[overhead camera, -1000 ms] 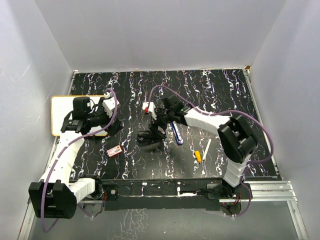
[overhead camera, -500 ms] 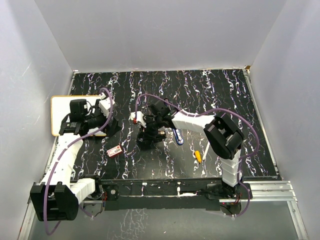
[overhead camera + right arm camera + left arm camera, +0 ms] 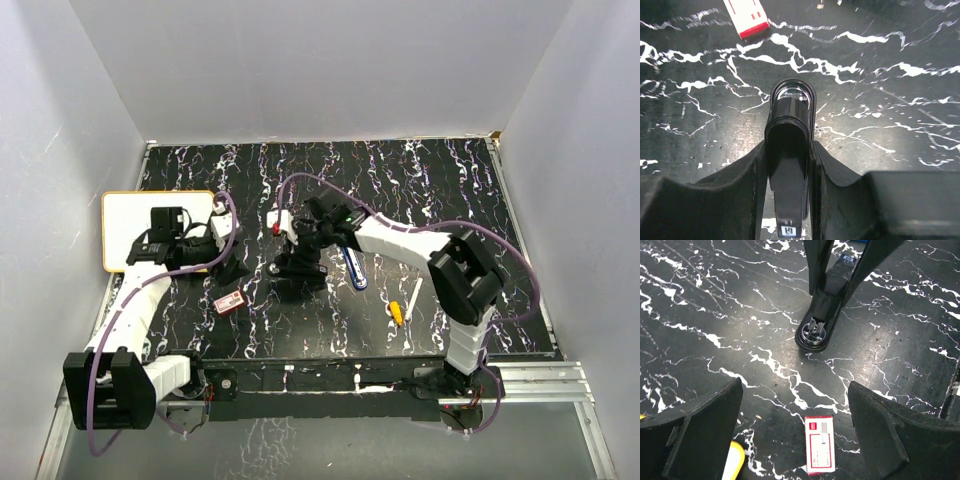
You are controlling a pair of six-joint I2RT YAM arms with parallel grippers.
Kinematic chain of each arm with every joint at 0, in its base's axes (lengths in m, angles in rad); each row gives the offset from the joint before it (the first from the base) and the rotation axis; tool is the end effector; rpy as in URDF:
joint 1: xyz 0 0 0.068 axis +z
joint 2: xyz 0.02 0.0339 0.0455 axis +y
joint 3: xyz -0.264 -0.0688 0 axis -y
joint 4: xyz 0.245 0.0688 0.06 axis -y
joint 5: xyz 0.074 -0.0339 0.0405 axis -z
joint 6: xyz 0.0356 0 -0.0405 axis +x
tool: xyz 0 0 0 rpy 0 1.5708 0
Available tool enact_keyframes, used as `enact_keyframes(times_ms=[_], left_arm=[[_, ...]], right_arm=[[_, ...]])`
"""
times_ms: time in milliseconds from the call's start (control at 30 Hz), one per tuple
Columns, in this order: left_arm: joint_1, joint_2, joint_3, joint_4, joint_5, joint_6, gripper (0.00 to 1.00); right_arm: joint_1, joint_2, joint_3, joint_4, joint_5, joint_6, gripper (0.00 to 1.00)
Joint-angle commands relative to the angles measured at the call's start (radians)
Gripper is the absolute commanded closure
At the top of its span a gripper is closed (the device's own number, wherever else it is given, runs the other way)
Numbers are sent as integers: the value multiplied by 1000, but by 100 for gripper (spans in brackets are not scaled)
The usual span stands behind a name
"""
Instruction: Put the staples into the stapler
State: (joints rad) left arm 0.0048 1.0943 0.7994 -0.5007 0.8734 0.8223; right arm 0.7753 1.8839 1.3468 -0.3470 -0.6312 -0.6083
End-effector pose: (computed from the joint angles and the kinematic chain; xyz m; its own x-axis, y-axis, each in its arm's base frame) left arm 0.2187 -0.0262 0.2651 -0.0953 0.4701 -0.8774 0.8863 0.4413 0.1402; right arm 0.2764 0.3003 0.2114 0.0224 -0.6241 -0.7811 -0.9986 -0.0511 0.0122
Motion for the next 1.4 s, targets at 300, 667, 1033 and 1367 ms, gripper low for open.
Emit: enact_keyframes(times_ms=[300,667,1033,1367], left_arm=[[-156,129,33,219,107,-88,18],[-200,173,108,197,181,-62,20],[-297,268,147,216,237,-55,35],[-335,304,99,330,232,-127,53]], right_arm=[[-106,-233,13,81,-185,68,92],[-131,-284,-74,134,-240,73,92],[-133,-288,-104,161,-307,73,92],[-139,-309,-157,216,-325,88,92]])
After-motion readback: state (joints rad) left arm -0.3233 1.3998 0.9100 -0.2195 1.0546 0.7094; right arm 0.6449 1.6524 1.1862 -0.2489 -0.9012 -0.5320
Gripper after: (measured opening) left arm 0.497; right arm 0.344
